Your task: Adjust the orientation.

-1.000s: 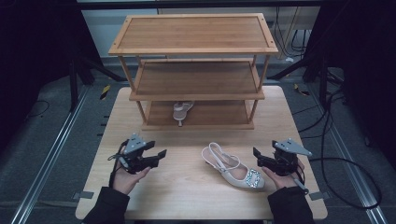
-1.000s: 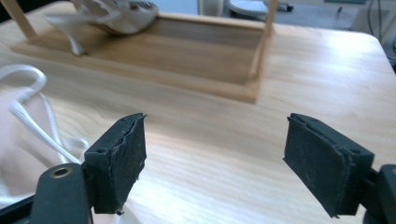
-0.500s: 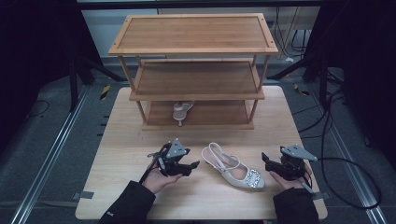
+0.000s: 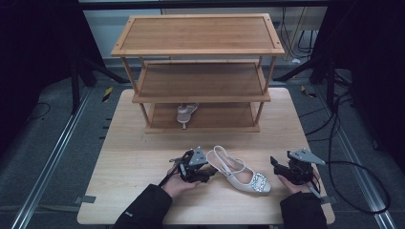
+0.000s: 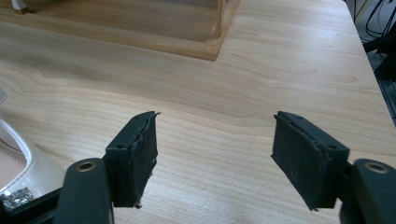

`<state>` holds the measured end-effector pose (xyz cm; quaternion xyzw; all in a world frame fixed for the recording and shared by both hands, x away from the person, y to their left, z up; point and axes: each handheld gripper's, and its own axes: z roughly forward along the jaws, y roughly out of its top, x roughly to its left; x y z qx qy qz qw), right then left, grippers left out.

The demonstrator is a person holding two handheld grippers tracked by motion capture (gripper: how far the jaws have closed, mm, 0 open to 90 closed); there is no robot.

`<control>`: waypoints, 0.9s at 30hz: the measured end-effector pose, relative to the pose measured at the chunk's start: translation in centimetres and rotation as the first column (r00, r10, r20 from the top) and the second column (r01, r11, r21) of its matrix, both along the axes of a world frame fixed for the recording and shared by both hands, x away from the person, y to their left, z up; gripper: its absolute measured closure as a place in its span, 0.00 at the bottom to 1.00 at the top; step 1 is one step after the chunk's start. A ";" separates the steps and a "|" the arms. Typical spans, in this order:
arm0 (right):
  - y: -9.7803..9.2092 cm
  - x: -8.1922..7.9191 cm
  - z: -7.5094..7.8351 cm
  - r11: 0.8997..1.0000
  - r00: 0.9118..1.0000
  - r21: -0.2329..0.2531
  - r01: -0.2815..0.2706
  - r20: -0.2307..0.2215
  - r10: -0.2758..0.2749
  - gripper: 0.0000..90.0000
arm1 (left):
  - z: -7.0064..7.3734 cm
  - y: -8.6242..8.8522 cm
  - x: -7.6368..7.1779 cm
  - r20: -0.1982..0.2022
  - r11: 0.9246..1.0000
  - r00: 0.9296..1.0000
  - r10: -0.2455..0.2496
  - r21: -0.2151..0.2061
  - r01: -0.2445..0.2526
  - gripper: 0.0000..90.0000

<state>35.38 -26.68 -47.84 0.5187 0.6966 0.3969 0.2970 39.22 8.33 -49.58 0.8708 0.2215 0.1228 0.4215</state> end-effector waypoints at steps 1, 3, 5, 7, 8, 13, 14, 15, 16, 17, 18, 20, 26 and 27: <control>-0.1 0.0 0.0 1.000 1.000 -0.001 -0.003 0.001 0.003 0.35 | -0.1 -0.2 0.1 0.001 1.000 1.000 0.000 -0.001 0.000 0.57; -0.1 0.1 -0.1 1.000 1.000 0.001 -0.003 0.002 0.003 0.36 | -0.3 -0.4 0.3 0.003 1.000 1.000 -0.003 -0.002 0.003 0.59; -0.1 0.1 -0.1 1.000 1.000 0.001 -0.005 0.003 0.005 0.37 | -0.5 -0.4 0.5 0.008 1.000 1.000 0.000 -0.003 0.000 0.61; -0.1 0.2 -0.1 1.000 1.000 -0.005 -0.008 0.005 0.008 0.37 | -0.6 -0.5 0.8 0.013 1.000 1.000 0.005 -0.008 -0.005 0.64; 0.0 0.2 -0.2 1.000 1.000 -0.001 -0.007 0.001 0.007 0.37 | -0.7 -0.5 1.0 0.015 1.000 1.000 0.005 -0.011 -0.005 0.65; -0.1 0.3 -0.2 1.000 1.000 -0.002 -0.006 -0.001 0.006 0.39 | -0.8 -0.7 1.6 0.029 1.000 0.999 -0.015 0.024 0.014 0.77; -0.1 0.3 -0.2 1.000 1.000 -0.001 -0.007 -0.002 0.007 0.39 | -0.7 -0.6 1.7 0.026 0.999 1.000 -0.011 0.030 0.010 0.81; -0.1 0.3 -0.2 1.000 1.000 0.000 -0.007 -0.003 0.007 0.39 | -0.7 -0.5 1.8 0.015 1.000 1.000 -0.010 0.026 0.009 0.85; -0.1 0.3 -0.3 1.000 1.000 -0.008 -0.009 0.002 0.009 0.40 | -0.6 -0.3 1.9 0.005 1.000 1.000 -0.012 0.023 0.012 0.86; -0.1 0.3 -0.3 1.000 1.000 -0.009 -0.011 0.001 0.011 0.40 | -0.6 -0.1 1.9 -0.002 1.000 1.000 -0.013 0.019 0.013 0.87; -0.1 0.4 -0.4 1.000 1.000 -0.010 -0.012 0.000 0.012 0.40 | -0.5 0.0 1.9 -0.008 1.000 1.000 -0.015 0.019 0.015 0.89; 0.0 0.4 -0.3 1.000 1.000 0.000 -0.012 -0.007 0.012 0.41 | -0.4 0.1 1.8 -0.014 1.000 1.000 -0.011 0.014 0.011 0.89; 0.1 0.4 -0.4 1.000 1.000 -0.010 -0.019 0.001 0.019 0.41 | -0.2 0.1 1.5 -0.013 1.000 1.000 -0.003 0.031 0.003 0.90; 0.1 0.4 -0.4 1.000 1.000 -0.011 -0.019 0.001 0.019 0.41 | -0.2 0.1 1.4 -0.014 0.999 1.000 0.000 0.033 0.001 0.90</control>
